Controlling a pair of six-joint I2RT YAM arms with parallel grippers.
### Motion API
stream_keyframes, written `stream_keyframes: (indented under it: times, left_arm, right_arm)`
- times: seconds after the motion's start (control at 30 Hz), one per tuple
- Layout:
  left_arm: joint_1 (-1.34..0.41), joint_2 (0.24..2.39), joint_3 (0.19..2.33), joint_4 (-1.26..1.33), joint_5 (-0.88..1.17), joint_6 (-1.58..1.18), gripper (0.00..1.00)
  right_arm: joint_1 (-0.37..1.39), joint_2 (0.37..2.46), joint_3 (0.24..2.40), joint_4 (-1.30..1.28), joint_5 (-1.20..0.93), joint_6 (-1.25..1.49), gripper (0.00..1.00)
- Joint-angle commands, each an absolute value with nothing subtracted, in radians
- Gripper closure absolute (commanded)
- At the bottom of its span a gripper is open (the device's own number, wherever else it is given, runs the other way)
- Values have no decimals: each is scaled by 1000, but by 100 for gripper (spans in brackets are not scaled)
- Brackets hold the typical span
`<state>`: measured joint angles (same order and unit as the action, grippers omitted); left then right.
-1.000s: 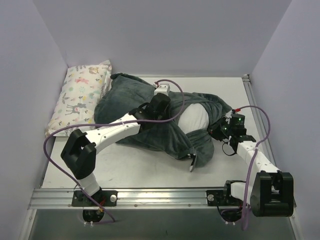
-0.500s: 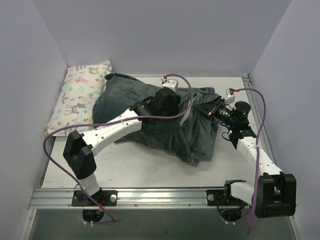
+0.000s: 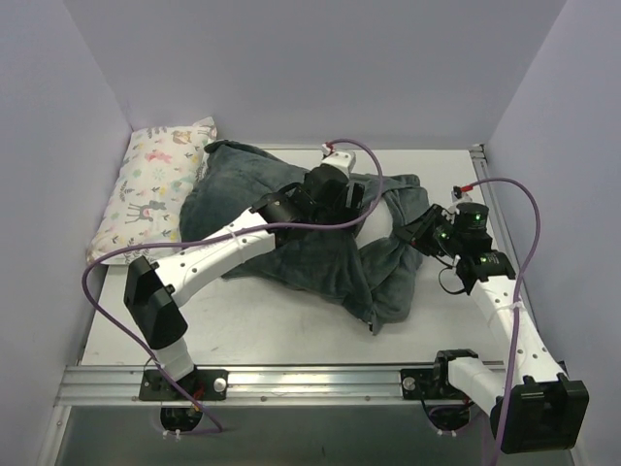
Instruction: Remove the pillowcase from the pillow
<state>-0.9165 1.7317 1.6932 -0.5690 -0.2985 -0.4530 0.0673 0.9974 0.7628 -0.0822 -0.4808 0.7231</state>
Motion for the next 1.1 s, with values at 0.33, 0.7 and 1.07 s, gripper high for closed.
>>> stream_keyframes:
  times: [0.33, 0.7, 1.07]
  left_arm:
    - [-988, 1714, 1475, -533, -419, -609, 38]
    - [-954, 1694, 1361, -362, -350, -656, 79]
    - [-894, 1700, 1335, -328, -324, -696, 99]
  right_arm:
    - [112, 893, 819, -446, -235, 587, 23]
    - [512, 916, 873, -482, 36, 755, 6]
    - [511, 930, 714, -504, 138, 810, 100]
